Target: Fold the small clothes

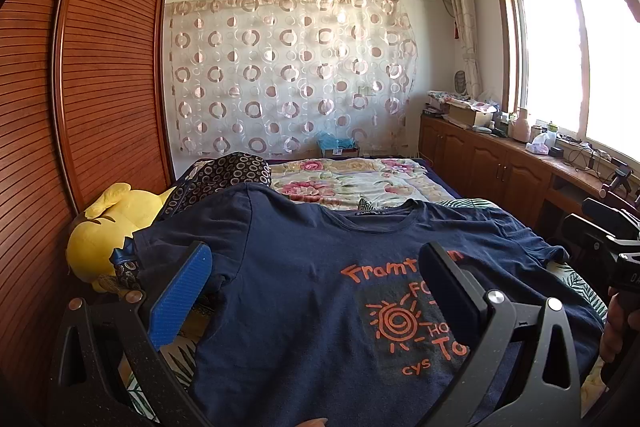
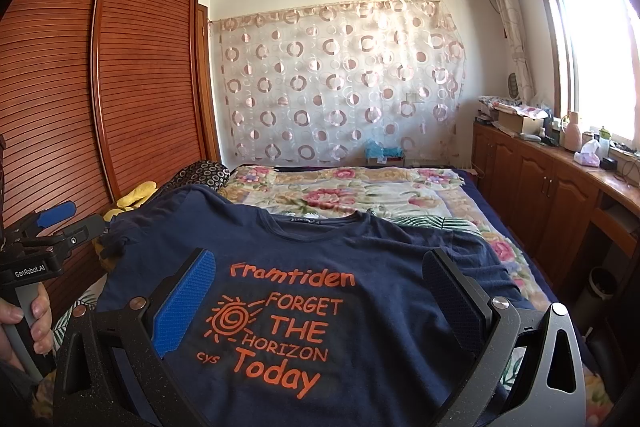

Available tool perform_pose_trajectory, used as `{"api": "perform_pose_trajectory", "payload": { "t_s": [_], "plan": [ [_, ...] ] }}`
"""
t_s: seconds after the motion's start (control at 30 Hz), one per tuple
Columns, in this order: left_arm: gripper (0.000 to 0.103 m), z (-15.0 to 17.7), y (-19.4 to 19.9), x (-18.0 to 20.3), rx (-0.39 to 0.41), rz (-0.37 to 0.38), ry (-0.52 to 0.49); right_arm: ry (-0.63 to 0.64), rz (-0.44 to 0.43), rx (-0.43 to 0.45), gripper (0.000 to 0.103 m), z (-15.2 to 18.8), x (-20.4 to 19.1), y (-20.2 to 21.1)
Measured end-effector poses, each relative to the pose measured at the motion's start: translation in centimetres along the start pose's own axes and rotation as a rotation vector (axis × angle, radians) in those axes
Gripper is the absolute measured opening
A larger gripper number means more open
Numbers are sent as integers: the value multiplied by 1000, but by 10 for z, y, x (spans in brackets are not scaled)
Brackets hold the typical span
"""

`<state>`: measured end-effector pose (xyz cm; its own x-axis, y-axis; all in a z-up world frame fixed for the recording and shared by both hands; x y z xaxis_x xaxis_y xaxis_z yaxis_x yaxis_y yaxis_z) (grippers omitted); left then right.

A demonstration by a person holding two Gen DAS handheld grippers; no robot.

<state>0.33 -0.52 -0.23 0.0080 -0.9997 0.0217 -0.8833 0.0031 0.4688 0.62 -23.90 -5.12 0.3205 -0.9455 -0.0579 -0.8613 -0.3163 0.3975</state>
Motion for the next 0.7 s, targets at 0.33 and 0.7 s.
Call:
{"api": "perform_pose_trajectory", "payload": {
  "t_s": [0.33, 0.7],
  "plan": [
    [103, 0, 1, 1, 0, 0, -2, -1, 1, 5, 103, 1, 0, 1],
    [103, 0, 0, 1, 2, -2, -3, 0, -3, 9, 103, 2, 0, 3]
  ]
}}
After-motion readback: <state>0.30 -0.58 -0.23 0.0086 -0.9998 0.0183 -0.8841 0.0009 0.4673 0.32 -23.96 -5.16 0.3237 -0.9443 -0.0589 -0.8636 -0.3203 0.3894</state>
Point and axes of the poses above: each gripper's, at about its wrist camera, not at the fingertips, and y roughly against the way its jaws point, x to its right, z to its underside, the point moved 1 cm from there along -y, roughly the way its jaws point, and after that the axes turned 7 degrees about -x, right-handed, at the moved point
